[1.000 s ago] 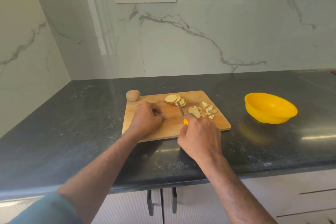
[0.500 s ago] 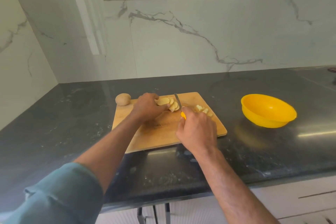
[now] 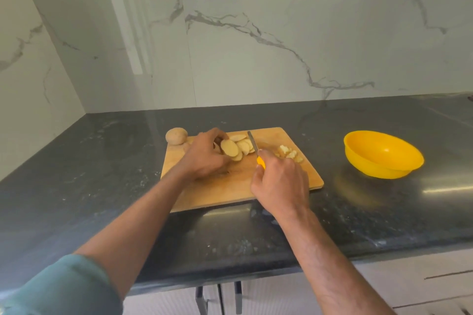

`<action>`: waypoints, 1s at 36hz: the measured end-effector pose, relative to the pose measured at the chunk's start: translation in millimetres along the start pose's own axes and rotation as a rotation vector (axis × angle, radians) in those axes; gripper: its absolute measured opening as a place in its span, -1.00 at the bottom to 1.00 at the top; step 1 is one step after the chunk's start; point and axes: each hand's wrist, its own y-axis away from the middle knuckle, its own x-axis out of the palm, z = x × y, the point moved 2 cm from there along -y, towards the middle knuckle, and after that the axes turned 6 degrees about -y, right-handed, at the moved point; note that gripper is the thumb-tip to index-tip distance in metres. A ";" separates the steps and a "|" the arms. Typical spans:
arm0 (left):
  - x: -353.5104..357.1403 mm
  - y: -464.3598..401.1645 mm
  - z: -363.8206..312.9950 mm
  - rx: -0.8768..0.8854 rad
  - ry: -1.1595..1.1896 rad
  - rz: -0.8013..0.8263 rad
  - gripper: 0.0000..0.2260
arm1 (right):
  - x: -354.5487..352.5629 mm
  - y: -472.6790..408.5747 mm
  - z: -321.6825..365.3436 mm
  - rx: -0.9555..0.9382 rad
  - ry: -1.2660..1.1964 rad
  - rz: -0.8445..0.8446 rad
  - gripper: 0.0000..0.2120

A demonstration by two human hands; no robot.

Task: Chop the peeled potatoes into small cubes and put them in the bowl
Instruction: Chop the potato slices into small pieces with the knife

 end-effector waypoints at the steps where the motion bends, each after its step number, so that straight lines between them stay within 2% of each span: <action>1: -4.0 5.8 1.0 0.043 -0.011 0.034 -0.53 | 0.4 1.3 0.2 0.002 -0.009 -0.006 -0.68; 4: -11.5 20.3 6.9 0.134 -0.008 0.129 -0.52 | 2.0 6.5 4.9 -0.018 -0.021 -0.008 -0.69; 10: -12.8 29.5 13.7 0.170 0.077 0.181 -0.52 | 5.1 12.6 11.1 -0.086 0.010 0.020 -0.67; 16: 0.5 28.1 21.1 0.176 -0.099 0.089 -0.37 | 3.5 13.0 13.0 -0.080 -0.007 0.042 -0.63; 18: 2.0 28.3 13.2 0.167 -0.186 0.071 -0.39 | 3.6 12.7 14.7 -0.085 0.005 0.049 -0.64; 21: 3.0 26.9 0.6 0.154 -0.255 0.092 -0.54 | 4.5 12.3 16.3 -0.087 0.034 0.054 -0.64; 28: -11.1 11.5 -6.3 0.205 -0.254 0.160 -0.55 | 0.8 12.8 15.6 -0.052 0.036 0.059 -0.64; 36: -21.5 -26.9 -10.0 0.184 -0.201 0.011 -0.64 | 0.8 10.7 16.0 -0.040 0.029 0.050 -0.65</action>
